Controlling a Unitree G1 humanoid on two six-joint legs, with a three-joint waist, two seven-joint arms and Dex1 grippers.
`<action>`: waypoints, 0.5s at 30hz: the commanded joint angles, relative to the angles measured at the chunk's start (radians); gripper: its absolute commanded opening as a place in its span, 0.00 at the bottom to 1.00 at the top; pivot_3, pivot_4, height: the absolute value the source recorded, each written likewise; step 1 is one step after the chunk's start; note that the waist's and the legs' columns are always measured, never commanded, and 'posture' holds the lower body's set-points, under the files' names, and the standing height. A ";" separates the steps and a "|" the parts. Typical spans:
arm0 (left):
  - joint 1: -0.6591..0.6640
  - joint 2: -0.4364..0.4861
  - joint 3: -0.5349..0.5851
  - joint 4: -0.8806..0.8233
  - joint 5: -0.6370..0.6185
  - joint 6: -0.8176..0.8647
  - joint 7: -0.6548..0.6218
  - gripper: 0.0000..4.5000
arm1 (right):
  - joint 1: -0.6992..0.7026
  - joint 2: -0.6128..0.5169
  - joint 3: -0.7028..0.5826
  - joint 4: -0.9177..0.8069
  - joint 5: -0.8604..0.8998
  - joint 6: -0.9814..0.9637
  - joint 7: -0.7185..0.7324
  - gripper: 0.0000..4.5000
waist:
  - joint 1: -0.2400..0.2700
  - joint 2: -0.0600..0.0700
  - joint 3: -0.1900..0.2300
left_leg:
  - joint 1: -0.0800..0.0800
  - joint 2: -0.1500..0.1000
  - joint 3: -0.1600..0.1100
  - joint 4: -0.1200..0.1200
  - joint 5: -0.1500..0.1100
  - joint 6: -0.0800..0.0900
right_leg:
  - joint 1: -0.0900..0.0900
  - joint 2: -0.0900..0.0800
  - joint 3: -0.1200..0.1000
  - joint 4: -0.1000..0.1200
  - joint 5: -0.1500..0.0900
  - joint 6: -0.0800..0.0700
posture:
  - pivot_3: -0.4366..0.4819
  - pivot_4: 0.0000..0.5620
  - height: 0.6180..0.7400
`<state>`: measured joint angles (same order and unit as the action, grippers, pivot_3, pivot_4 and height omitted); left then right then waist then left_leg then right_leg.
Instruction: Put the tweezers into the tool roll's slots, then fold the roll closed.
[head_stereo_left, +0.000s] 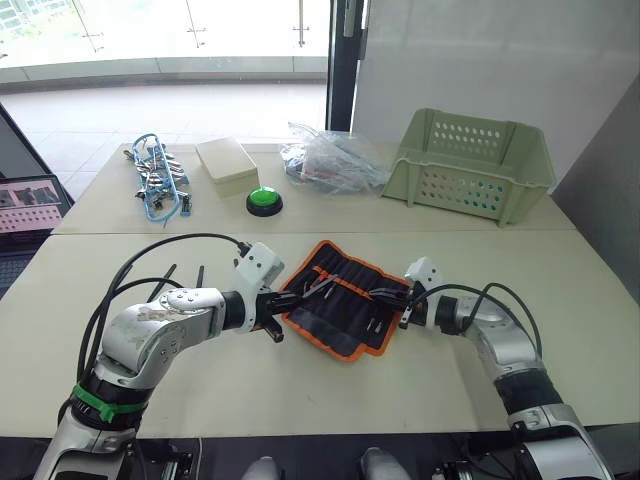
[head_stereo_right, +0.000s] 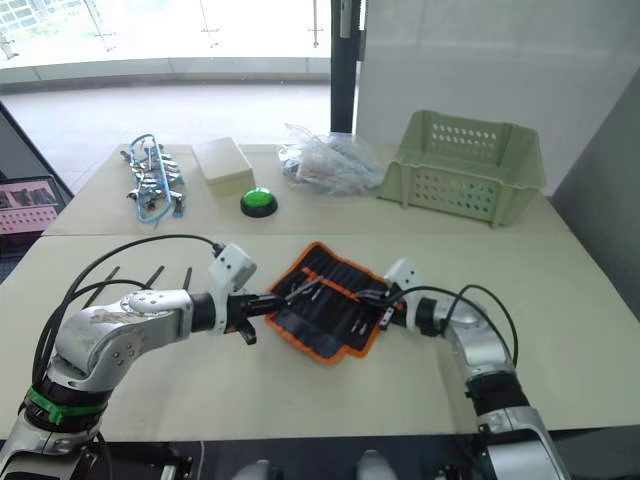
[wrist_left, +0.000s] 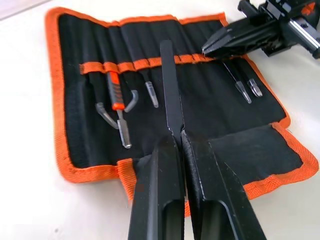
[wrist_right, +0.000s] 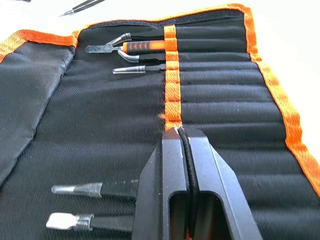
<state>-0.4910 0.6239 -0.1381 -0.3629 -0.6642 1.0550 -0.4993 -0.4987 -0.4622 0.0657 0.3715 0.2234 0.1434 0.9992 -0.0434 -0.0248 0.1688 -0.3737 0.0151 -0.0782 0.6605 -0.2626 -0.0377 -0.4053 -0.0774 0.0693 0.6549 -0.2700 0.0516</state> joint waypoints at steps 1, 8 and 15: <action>-0.039 -0.024 -0.019 0.003 0.025 0.012 -0.005 0.00 | 0.009 -0.006 -0.030 -0.032 0.029 0.017 0.000 0.00 | 0.000 0.000 0.000 | 0.000 0.000 0.000 0.000 0.000 0.000 | 0.000 0.000 0.000 0.000 0.000 0.000 | 0.48 0.27 1.00; -0.065 -0.069 -0.080 0.041 0.084 0.067 0.019 0.00 | 0.044 -0.041 -0.001 -0.012 -0.008 0.011 0.011 0.00 | 0.000 0.000 0.000 | 0.001 0.000 0.000 0.000 0.000 0.000 | 0.001 0.000 0.000 0.000 0.000 0.000 | 0.48 0.27 1.00; -0.059 -0.111 -0.071 0.059 0.125 0.097 0.053 0.00 | 0.057 -0.033 -0.009 0.007 0.004 0.011 -0.001 0.00 | 0.002 0.000 0.000 | 0.001 0.000 0.000 0.000 0.000 0.000 | 0.002 0.000 0.000 0.000 0.000 0.000 | 0.48 0.27 1.00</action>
<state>-0.5439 0.5247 -0.2215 -0.2898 -0.5477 1.1420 -0.4547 -0.4652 -0.4938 0.0576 0.3619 0.2372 0.1437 1.0006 -0.0419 -0.0251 0.1686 -0.3727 0.0147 -0.0783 0.6609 -0.2622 -0.0381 -0.4035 -0.0776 0.0693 0.6548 -0.2700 0.0516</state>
